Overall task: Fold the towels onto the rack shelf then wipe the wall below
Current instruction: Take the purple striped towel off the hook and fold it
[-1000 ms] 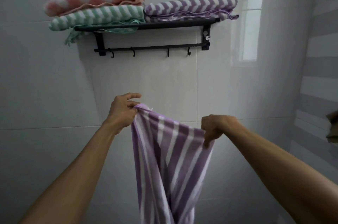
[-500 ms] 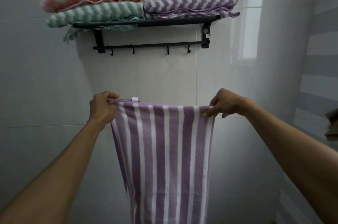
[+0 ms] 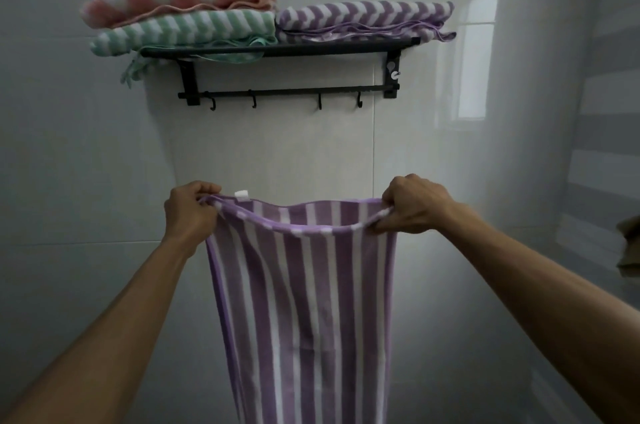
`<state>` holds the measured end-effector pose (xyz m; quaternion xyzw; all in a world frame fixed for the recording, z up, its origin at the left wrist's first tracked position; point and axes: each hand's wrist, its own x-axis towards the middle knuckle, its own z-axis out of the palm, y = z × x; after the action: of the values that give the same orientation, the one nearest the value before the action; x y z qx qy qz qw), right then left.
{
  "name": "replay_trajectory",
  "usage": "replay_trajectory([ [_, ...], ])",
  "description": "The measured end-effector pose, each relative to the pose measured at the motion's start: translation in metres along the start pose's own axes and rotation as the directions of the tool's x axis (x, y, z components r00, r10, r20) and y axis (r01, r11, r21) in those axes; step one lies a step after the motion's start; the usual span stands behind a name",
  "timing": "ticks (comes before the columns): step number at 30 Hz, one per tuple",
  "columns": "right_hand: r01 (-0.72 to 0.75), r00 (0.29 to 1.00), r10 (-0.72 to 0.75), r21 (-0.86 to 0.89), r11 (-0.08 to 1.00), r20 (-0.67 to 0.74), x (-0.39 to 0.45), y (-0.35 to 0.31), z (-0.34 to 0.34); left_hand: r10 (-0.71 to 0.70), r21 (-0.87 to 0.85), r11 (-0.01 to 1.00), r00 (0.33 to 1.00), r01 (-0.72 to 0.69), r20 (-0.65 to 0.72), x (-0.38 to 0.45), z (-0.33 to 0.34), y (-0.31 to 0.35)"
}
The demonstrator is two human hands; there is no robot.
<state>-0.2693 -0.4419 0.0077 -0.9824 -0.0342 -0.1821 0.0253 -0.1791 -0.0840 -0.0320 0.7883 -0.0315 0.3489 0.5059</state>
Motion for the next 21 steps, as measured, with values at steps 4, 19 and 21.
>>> replay_trajectory([
  [4, 0.029, 0.988, -0.053, 0.158, 0.987, 0.145, -0.002, 0.002, -0.003, -0.057, 0.019, 0.998, 0.998, 0.058, -0.03, -0.002, -0.003, -0.007],
  [19, -0.188, 0.982, 0.167, 0.432, 0.882, 0.087, -0.01, 0.003, -0.004, -0.07, -0.077, 0.995, 0.997, 0.069, -0.012, 0.004, 0.004, -0.003],
  [21, -0.193, 0.977, 0.215, 0.416, 0.889, -0.007, -0.007, 0.006, 0.002, -0.032, -0.088, 0.996, 0.999, 0.031, -0.004, 0.005, 0.008, 0.003],
])
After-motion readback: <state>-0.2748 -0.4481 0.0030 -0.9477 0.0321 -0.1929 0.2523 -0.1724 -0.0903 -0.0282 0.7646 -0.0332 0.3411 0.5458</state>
